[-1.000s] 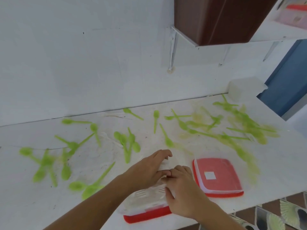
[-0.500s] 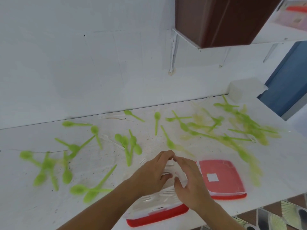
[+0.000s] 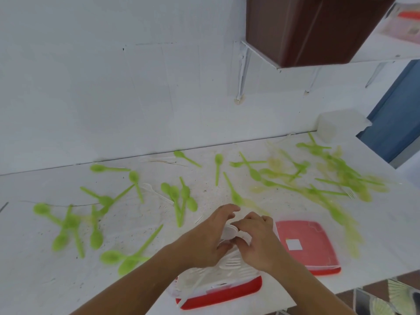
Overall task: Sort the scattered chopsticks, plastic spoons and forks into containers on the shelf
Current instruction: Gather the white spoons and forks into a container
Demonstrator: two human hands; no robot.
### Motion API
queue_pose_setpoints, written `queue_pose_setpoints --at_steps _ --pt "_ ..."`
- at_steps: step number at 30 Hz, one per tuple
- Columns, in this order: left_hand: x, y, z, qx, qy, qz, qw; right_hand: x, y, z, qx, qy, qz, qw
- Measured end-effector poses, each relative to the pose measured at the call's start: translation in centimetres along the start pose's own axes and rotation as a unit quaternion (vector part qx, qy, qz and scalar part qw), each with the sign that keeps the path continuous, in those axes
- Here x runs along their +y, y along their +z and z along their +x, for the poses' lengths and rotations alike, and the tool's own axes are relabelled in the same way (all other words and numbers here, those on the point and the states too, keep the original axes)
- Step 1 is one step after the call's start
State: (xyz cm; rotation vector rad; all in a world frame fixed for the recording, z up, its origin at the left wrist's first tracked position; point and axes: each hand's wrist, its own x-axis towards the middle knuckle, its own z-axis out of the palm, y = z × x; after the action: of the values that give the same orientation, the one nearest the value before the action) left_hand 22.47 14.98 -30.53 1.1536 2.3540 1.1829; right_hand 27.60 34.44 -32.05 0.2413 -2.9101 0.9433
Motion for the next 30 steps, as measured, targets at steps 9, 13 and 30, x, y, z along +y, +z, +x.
queue_pose_setpoints --at_steps 9,13,30 --pt "-1.6 -0.4 -3.3 0.134 -0.026 0.108 0.985 -0.4 0.1 -0.2 0.011 0.026 -0.007 1.0" --pt "-2.4 -0.1 -3.8 0.161 -0.035 0.148 0.975 -0.8 -0.5 -0.3 0.051 0.028 0.003 0.998" --pt "-2.7 0.1 -3.2 0.127 0.075 0.278 0.949 -2.2 -3.1 1.5 -0.084 0.131 0.059 0.986"
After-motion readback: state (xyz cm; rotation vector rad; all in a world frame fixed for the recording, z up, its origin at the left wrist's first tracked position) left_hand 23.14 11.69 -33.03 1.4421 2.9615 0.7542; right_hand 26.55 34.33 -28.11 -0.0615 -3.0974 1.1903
